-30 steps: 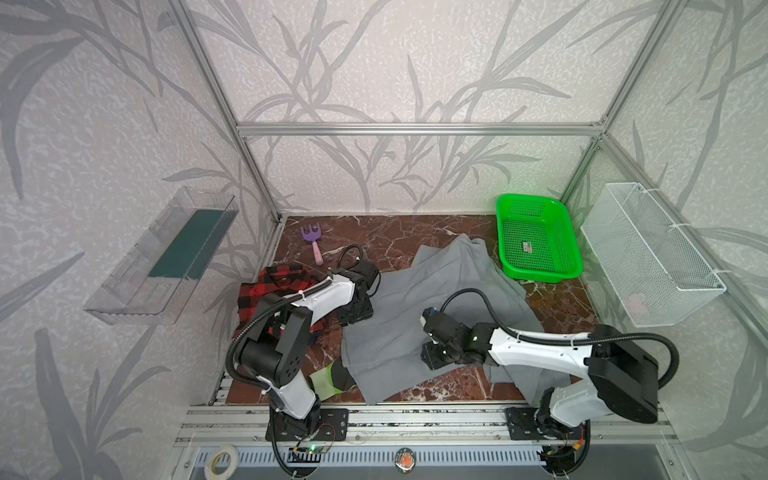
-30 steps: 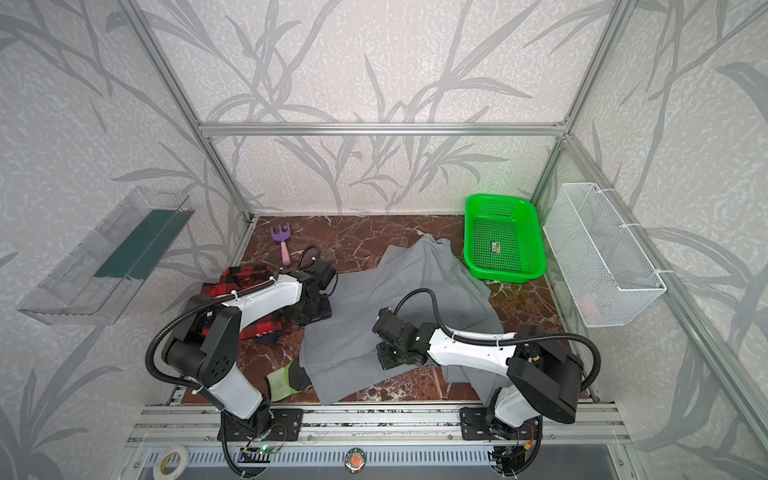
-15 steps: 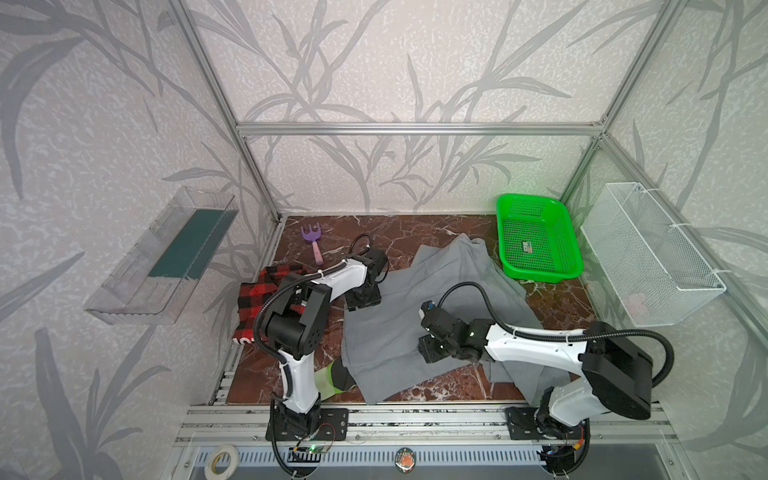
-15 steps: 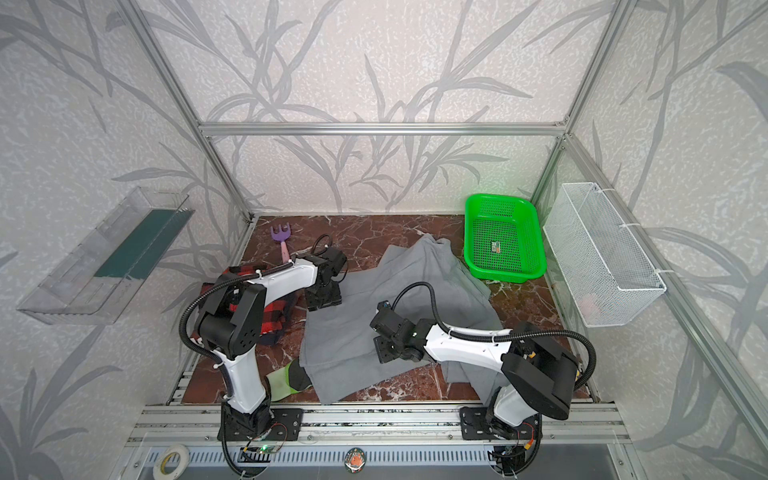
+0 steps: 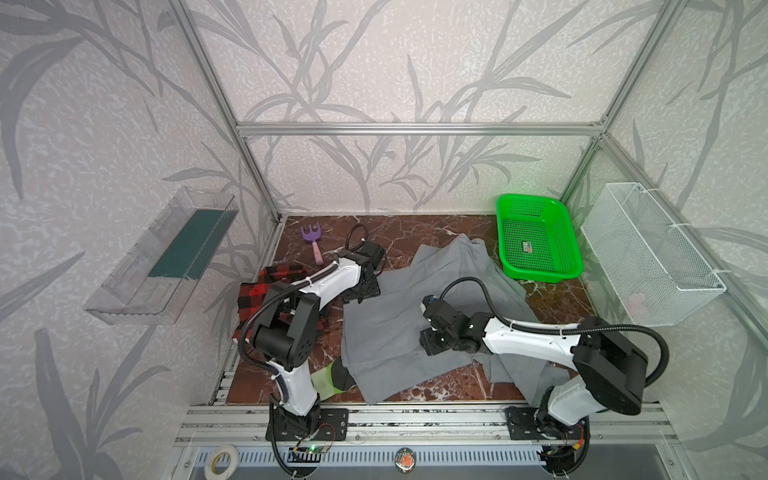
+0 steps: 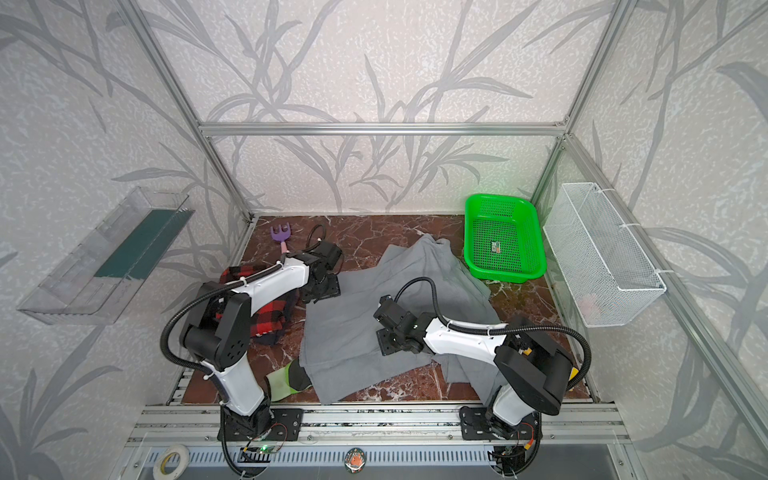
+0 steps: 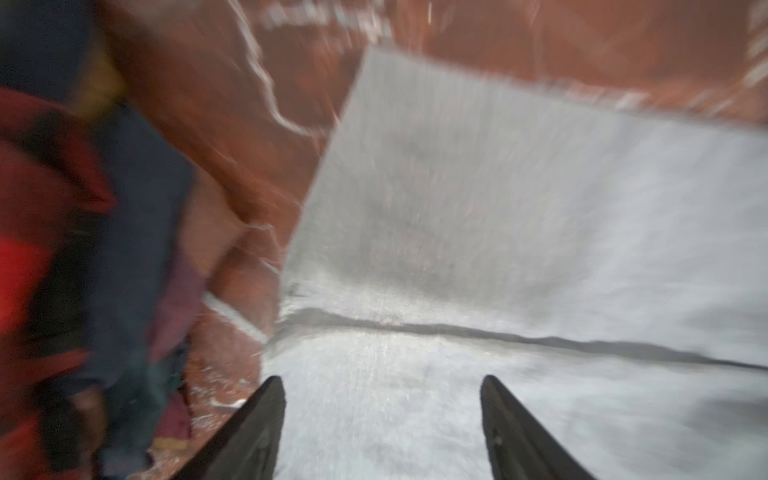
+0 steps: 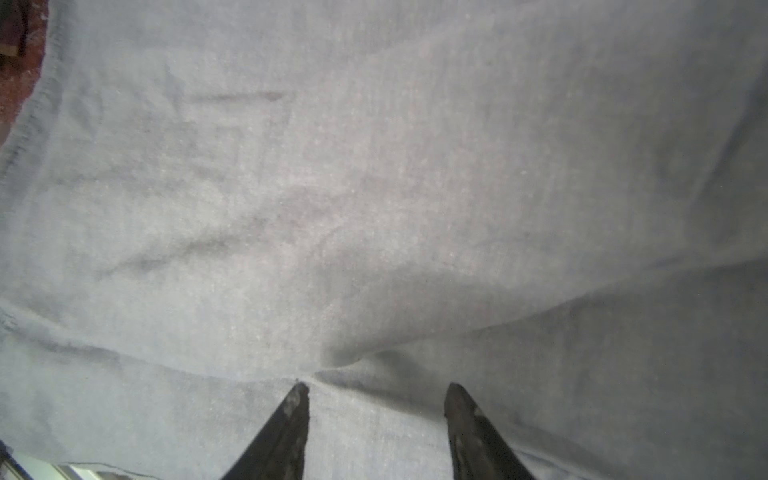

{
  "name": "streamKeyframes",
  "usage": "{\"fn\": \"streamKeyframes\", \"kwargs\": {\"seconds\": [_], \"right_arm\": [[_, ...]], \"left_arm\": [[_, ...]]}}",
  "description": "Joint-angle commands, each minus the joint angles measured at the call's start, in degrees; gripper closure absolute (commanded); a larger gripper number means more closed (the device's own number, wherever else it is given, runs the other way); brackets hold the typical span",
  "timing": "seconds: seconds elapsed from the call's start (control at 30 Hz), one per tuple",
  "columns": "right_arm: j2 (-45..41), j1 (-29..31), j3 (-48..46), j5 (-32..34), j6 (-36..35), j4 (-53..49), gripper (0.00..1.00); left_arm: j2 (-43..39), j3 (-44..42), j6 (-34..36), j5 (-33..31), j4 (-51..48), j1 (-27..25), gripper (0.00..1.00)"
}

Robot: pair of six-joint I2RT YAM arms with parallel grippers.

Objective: Fold and stack the long sleeve shirts

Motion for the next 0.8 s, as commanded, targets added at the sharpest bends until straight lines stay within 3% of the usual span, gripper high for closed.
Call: {"fn": "streamKeyframes", "kwargs": {"seconds": [0.0,0.5,0.57,0.77], "right_arm": [[-1.86,0.02,-0.50,-0.44,-0.54,0.64,0.46],[-5.33,-0.56,-1.30,0.34,-0.86,-0.10,0.46],[-5.71,-0.75,-1.55,0.35,-0.89,-0.06,0.46],[-6.78,-1.93,-2.16,0.20,-1.06,-0.13,0.46]], "left_arm": [[-0.45,0.56,0.87,-4.07,-1.13,1.69,0.22],[7.08,-2.51,1.63,-2.79,0.40,2.75,0.29],[7.96,-2.60,1.30,-2.28,0.53,2.75,0.34],[9.52,-2.07,1.12,-2.68,0.13,2.75,0.62]]}}
